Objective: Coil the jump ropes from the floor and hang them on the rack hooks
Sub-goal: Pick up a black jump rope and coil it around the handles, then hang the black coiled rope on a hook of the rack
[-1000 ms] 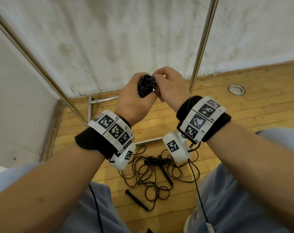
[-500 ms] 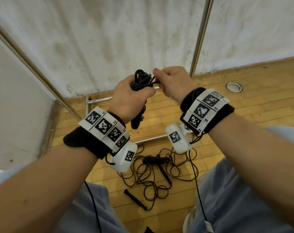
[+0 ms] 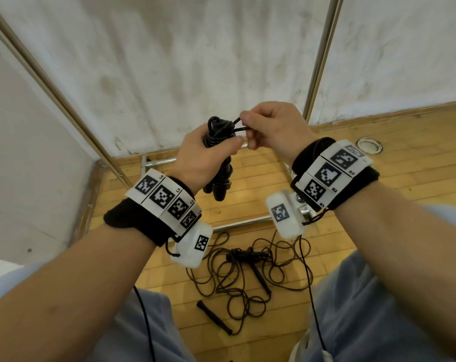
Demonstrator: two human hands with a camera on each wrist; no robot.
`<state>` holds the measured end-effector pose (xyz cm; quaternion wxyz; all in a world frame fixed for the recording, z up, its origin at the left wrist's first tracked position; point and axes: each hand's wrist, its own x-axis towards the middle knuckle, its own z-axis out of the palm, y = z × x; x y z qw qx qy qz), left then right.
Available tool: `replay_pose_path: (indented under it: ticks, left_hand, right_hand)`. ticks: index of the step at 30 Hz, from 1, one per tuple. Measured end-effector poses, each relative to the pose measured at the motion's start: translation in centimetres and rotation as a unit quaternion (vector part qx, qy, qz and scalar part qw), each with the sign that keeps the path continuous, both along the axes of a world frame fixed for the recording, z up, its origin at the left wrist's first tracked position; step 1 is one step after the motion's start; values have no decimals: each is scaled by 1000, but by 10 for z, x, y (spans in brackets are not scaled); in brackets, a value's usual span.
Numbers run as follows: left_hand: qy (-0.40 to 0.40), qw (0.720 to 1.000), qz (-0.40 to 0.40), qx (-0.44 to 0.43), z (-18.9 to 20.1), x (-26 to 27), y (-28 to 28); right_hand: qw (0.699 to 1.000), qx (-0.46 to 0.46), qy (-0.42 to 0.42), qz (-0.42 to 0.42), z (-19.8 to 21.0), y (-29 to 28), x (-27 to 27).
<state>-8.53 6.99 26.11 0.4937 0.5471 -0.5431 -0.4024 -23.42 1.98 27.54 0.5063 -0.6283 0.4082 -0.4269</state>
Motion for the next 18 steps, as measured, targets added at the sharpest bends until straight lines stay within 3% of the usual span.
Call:
replay_pose_path:
  ticks: [4, 8, 18]
  left_hand:
    - [36, 997, 23, -62, 18, -4, 1]
    - [-33, 990, 66, -119, 38, -5, -3]
    - [-94, 957, 138, -237, 135, 4, 7]
  right_hand:
    - [998, -17, -58, 5, 20, 7, 6]
    - [996, -82, -35, -31, 48, 11, 14]
    - [974, -220, 5, -52, 136, 31, 32]
